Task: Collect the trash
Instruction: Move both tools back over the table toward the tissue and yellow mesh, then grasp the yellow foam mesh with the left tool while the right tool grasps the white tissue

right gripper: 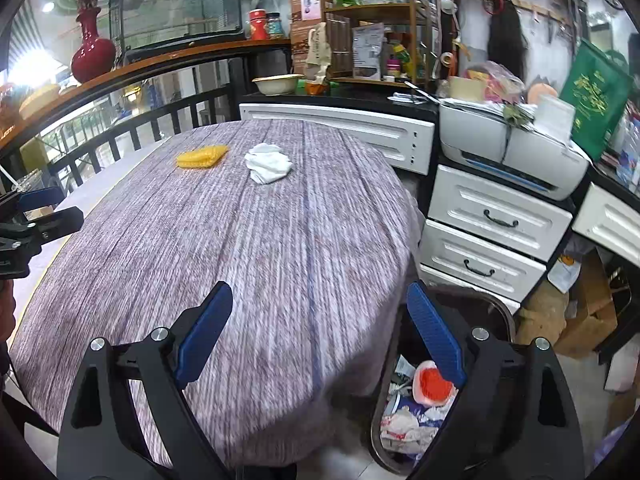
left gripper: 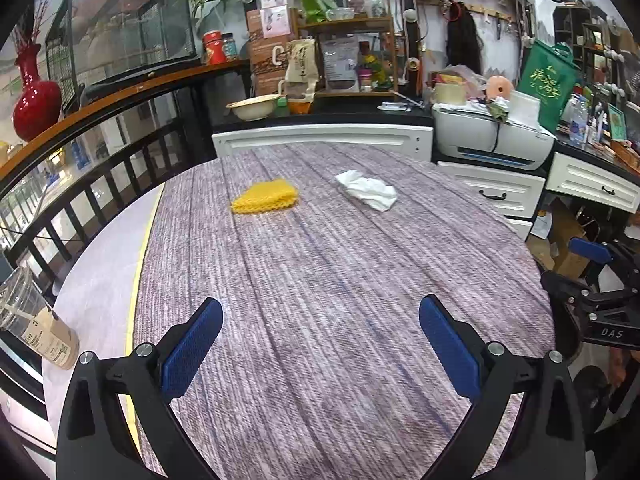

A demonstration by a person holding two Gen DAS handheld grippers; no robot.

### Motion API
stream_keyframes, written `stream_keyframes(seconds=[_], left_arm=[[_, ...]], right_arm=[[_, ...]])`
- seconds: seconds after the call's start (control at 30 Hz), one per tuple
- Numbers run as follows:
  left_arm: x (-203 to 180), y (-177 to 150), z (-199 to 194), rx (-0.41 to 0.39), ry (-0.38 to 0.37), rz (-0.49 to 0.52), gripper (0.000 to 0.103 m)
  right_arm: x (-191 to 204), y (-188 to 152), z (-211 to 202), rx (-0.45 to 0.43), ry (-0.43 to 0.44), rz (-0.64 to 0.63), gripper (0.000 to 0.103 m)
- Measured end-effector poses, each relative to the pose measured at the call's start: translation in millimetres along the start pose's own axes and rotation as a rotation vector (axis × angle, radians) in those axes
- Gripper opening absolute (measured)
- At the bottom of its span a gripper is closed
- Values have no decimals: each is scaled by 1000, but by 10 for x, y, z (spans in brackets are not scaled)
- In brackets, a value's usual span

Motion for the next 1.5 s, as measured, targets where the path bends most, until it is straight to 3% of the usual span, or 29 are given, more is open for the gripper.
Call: stream_keyframes(seconds=[0.33, 0.67, 1.0, 1.03, 1.17, 1.27, 1.5], left_arm=[[386, 19, 385, 37, 39, -4, 97], [768, 9, 880, 115, 64, -67, 97], [944, 23, 1172, 141, 63, -131, 97], [943, 4, 1183, 145, 59, -138, 97], [935, -65, 1216, 160, 49, -156, 97], [910, -80, 1255, 171, 45, -144, 97], [843, 5, 1434, 178, 70, -69, 97]], right_arm=[[113, 213, 692, 72, 63, 46, 88], [521, 426, 1575, 186, 155, 73, 88], [740, 630, 2375, 217, 61, 80, 88], [740, 646, 2448, 213, 41, 81, 85], [755, 644, 2601, 217, 24, 69, 56], [739, 662, 2626, 208, 54, 127, 41], [691, 643, 2595, 203, 127, 248, 21]])
Point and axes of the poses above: each gripper's, at about its wrist camera, not at the fingertips, and z roughly the way its jaws point, x to its left, y to its top, the point moved 10 cm from there along z, roughly the way its jaws point, and after that the axes turned 13 degrees about -x, right-handed, at the moved point
